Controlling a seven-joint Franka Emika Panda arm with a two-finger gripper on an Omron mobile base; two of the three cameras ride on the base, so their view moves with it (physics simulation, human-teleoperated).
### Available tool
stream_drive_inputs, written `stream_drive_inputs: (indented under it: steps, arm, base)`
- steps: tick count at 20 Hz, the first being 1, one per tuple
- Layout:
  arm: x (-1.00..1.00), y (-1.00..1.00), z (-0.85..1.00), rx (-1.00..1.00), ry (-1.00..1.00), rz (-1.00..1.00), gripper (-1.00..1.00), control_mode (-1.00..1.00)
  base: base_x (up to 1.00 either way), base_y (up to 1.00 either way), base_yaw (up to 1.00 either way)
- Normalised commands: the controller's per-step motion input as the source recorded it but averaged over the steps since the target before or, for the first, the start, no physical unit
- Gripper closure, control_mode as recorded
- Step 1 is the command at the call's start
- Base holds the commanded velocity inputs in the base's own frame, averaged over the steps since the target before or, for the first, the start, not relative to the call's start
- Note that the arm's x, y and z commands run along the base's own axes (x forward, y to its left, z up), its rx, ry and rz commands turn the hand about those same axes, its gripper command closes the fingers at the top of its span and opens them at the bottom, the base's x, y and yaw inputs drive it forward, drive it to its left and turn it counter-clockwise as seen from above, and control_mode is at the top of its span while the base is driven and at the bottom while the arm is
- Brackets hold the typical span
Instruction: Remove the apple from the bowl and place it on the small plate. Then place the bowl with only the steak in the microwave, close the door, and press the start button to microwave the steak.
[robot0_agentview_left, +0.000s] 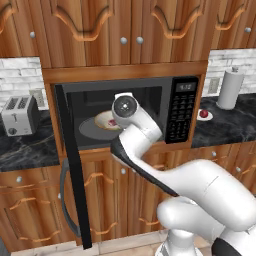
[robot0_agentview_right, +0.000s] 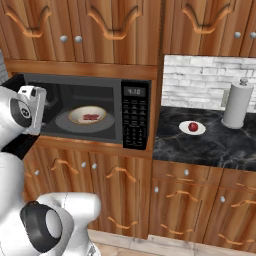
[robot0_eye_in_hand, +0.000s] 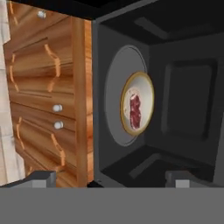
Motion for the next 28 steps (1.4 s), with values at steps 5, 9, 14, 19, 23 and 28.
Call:
stream_drive_inputs:
  steps: [5, 9, 14, 19, 23, 28]
  arm:
    - [-1.00, 0.23, 1.00, -0.01, 0.00, 0.00, -1.00, -1.00]
    - [-1.00, 0.49, 0.93, -0.10, 0.00, 0.00, -1.00, -1.00]
    - [-0.89, 0.72, 0.67, -0.07, 0.01, 0.00, -1.00, -1.00]
    - [-0.23, 0.96, 0.09, -0.04, 0.12, 0.02, -1.00, -1.00]
    - [-0.01, 1.00, -0.31, -0.07, 0.12, 0.06, -1.00, -1.00]
    - [-0.26, 0.54, -0.93, 0.01, 0.04, 0.03, -1.00, -1.00]
  base:
    - [0.00, 0.00, 0.00]
    - [0.00, 0.00, 0.00]
    - [0.00, 0.00, 0.00]
    - [0.00, 0.00, 0.00]
    - [0.00, 0.00, 0.00]
    - [0.00, 0.00, 0.00]
